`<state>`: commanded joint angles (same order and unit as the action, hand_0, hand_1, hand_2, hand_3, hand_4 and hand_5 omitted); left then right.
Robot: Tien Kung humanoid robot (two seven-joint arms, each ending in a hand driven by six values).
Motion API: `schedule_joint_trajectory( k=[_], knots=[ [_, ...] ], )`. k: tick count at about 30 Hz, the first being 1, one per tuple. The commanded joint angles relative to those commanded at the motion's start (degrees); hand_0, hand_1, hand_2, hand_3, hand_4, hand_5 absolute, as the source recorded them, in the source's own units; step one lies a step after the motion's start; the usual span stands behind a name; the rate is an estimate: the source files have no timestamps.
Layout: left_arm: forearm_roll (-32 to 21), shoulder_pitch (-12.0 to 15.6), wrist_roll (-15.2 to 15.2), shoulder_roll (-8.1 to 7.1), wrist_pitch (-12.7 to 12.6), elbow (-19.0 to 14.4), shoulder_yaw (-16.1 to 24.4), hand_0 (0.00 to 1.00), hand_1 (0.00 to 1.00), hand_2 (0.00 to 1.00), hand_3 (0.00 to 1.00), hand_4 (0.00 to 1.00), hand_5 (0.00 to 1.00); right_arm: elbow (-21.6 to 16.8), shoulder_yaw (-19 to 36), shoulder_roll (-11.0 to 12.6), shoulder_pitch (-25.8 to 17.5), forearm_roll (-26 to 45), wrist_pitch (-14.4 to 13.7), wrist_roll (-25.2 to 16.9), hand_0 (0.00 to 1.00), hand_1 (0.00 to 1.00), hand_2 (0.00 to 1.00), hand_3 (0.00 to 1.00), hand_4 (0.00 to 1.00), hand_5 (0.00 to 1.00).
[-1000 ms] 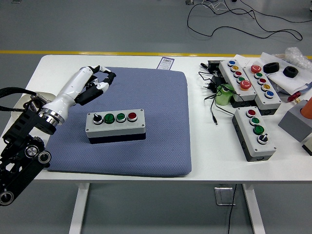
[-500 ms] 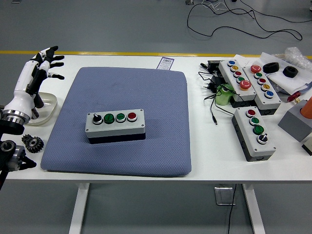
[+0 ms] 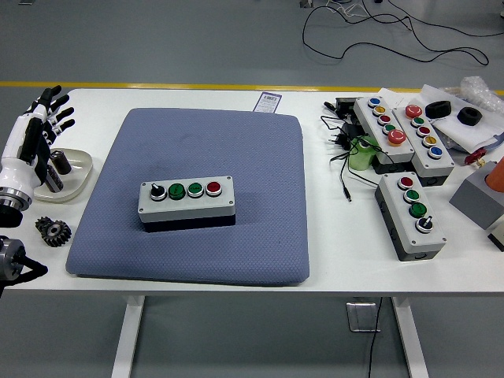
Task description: Pick up the button,place it on the desk,press the button,press the button
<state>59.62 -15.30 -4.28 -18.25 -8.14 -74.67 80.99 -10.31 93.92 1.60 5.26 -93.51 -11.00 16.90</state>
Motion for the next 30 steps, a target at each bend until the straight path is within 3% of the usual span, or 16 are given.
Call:
schedule_joint_trajectory(
  k=[30],
  knots=[
    [-1.1,-0.5,0.1,-0.17,1.2,0.6,-0.7,0.856,0.9,0.953,0.971,0.654,0.998,0.0,-0.1,0.0,0.8,-0.1,0.1,-0.2,0.658,0.653,0.693,0.602,0.447,0.326]
  ],
)
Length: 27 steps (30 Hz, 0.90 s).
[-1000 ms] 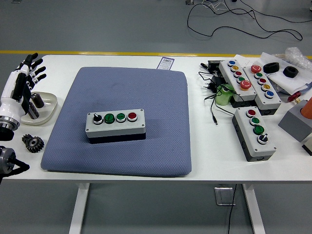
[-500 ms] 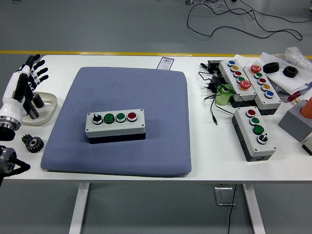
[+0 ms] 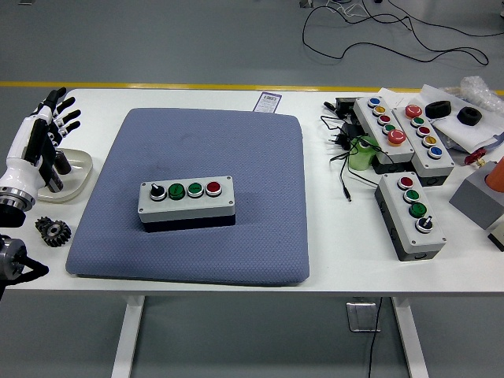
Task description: Pick up the button,place it on the desk,press the button,press the button
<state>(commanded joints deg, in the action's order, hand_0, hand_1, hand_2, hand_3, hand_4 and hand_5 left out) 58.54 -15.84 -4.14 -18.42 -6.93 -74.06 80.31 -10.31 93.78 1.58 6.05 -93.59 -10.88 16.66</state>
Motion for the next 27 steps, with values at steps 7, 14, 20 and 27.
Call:
schedule_joint_trajectory(
  k=[7,14,20,27],
  knots=[
    [0.1,-0.1,0.0,0.09,0.1,0.0,0.0,0.859,0.904,0.954,0.978,0.654,0.998,0.0,0.0,0.0,0.0,-0.1,0.0,0.0,0.658,0.651,0.694,0.602,0.447,0.325],
    [0.3,0.0,0.2,0.05,0.2,0.0,0.2,0.861,0.904,0.955,0.98,0.654,0.998,0.0,-0.1,0.1,0.1,0.0,0.0,-0.1,0.658,0.652,0.694,0.602,0.447,0.327],
    [0.4,0.0,0.2,0.11,0.2,0.0,0.3,0.863,0.906,0.955,0.98,0.654,0.998,0.0,0.1,0.1,0.2,-0.1,0.0,-0.2,0.658,0.652,0.694,0.602,0.446,0.326],
    [0.5,-0.1,0.2,0.09,0.0,0.0,0.5,0.872,0.91,0.958,0.98,0.654,0.998,0.0,0.1,0.0,0.2,-0.1,0.0,-0.1,0.658,0.652,0.694,0.602,0.446,0.326]
  ],
)
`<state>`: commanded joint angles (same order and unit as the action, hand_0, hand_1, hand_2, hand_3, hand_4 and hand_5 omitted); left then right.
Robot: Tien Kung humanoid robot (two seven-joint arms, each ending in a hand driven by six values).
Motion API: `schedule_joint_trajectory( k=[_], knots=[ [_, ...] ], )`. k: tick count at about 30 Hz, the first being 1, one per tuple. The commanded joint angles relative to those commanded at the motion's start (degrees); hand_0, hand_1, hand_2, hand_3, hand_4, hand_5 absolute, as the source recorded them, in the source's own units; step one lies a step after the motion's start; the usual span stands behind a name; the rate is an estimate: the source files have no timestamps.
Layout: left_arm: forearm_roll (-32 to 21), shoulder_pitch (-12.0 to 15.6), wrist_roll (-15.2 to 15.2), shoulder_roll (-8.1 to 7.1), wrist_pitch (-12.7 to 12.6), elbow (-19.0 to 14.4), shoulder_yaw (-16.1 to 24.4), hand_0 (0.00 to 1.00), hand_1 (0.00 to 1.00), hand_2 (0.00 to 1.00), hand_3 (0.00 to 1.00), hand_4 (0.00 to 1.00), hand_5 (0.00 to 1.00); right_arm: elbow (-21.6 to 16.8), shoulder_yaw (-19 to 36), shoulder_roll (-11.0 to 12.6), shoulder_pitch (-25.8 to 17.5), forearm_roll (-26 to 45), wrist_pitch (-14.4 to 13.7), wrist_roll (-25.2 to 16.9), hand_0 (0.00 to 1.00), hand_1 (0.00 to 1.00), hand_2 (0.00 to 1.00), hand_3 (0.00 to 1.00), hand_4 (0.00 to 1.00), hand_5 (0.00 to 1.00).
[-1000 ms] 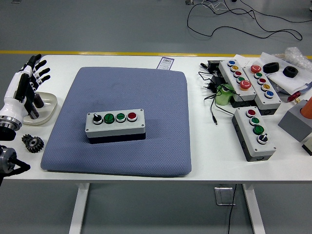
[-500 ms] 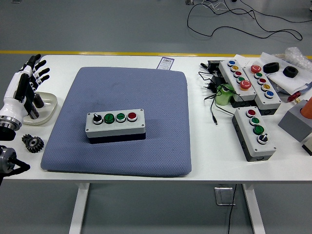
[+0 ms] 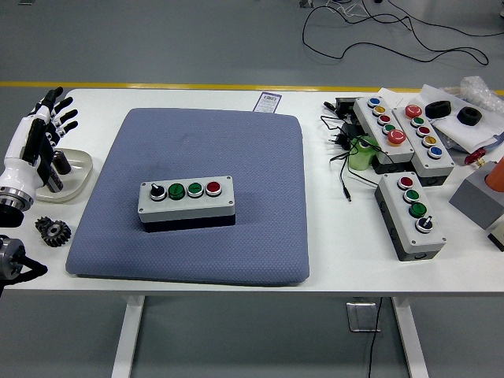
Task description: Pick up the button,place it on the desk,press the button,press the button
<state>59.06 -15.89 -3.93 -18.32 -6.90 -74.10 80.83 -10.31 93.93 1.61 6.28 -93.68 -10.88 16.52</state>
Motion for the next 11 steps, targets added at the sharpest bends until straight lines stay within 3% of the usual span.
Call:
schedule_joint_trajectory(
  k=[11],
  knots=[
    [0.0,-0.3,0.0,0.07,0.0,0.1,-0.5,0.875,0.912,0.958,0.981,0.654,0.998,0.0,-0.2,0.0,0.0,0.2,-0.1,0.1,0.658,0.652,0.693,0.602,0.446,0.325]
  ],
)
